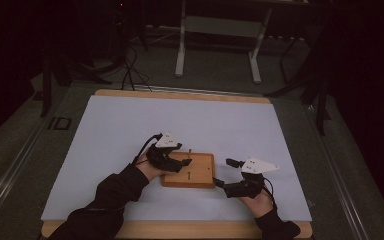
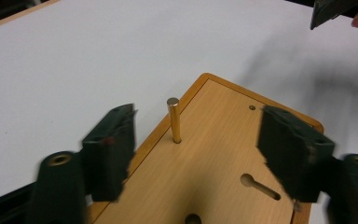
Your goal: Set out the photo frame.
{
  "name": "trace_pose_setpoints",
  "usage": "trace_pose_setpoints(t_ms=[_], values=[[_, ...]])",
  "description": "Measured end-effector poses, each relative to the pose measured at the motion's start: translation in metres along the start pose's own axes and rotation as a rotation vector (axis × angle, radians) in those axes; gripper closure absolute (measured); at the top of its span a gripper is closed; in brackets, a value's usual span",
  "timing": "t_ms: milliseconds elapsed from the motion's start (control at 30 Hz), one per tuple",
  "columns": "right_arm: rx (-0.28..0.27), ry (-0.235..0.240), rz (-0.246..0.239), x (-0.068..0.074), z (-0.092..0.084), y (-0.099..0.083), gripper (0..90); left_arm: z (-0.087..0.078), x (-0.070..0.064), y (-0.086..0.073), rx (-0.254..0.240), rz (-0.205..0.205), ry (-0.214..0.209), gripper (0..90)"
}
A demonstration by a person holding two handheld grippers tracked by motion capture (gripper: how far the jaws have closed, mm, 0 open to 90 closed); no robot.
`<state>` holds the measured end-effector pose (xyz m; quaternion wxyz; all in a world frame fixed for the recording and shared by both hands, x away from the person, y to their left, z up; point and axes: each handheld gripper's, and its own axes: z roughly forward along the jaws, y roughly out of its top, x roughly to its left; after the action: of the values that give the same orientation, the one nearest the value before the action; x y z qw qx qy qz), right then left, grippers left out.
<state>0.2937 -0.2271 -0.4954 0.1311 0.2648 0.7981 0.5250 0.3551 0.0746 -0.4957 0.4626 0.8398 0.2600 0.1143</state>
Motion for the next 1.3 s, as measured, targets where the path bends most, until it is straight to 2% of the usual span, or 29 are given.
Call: trace_pose_setpoints(t_ms=[67, 200, 267, 333, 400, 467, 567, 667, 1100, 1233, 1300], values=[[0.003, 0.0, -0.006, 0.001, 0.001, 0.0, 13.8, 0.003, 0.002, 0.001, 0.006, 0.008, -0.007, 34.6], [0.006, 0.001, -0.01, 0.002, 0.002, -0.001, 14.2, 0.009, 0.006, 0.0, 0.031, 0.014, 0.008, 43.3], [0.009, 0.002, -0.013, 0.003, 0.002, -0.001, 14.7, 0.011, 0.008, 0.0, 0.029, 0.012, 0.005, 44.5], [0.012, 0.002, -0.017, 0.003, 0.002, -0.002, 15.0, 0.015, 0.011, 0.002, 0.039, 0.009, 0.009, 50.2], [0.013, 0.006, -0.016, 0.003, 0.002, -0.002, 15.4, 0.018, 0.012, 0.002, 0.044, -0.004, -0.002, 52.4], [0.017, 0.009, -0.019, 0.003, 0.003, -0.002, 15.7, 0.023, 0.013, 0.002, 0.058, 0.002, -0.007, 53.6], [0.02, 0.009, -0.023, 0.003, 0.003, -0.002, 15.7, 0.028, 0.013, 0.001, 0.068, -0.005, -0.001, 55.7], [0.025, 0.009, -0.026, 0.003, 0.003, -0.002, 16.0, 0.031, 0.013, 0.002, 0.07, -0.008, 0.005, 61.7], [0.038, 0.021, -0.024, 0.002, 0.005, -0.003, 16.3, 0.035, 0.012, 0.006, 0.07, 0.024, 0.001, 75.4], [0.04, 0.021, -0.026, 0.002, 0.005, -0.004, 16.3, 0.037, 0.013, 0.007, 0.103, 0.044, -0.002, 78.5], [0.043, 0.022, -0.026, 0.002, 0.005, -0.004, 16.3, 0.037, 0.012, 0.008, 0.104, 0.044, -0.014, 82.3]])
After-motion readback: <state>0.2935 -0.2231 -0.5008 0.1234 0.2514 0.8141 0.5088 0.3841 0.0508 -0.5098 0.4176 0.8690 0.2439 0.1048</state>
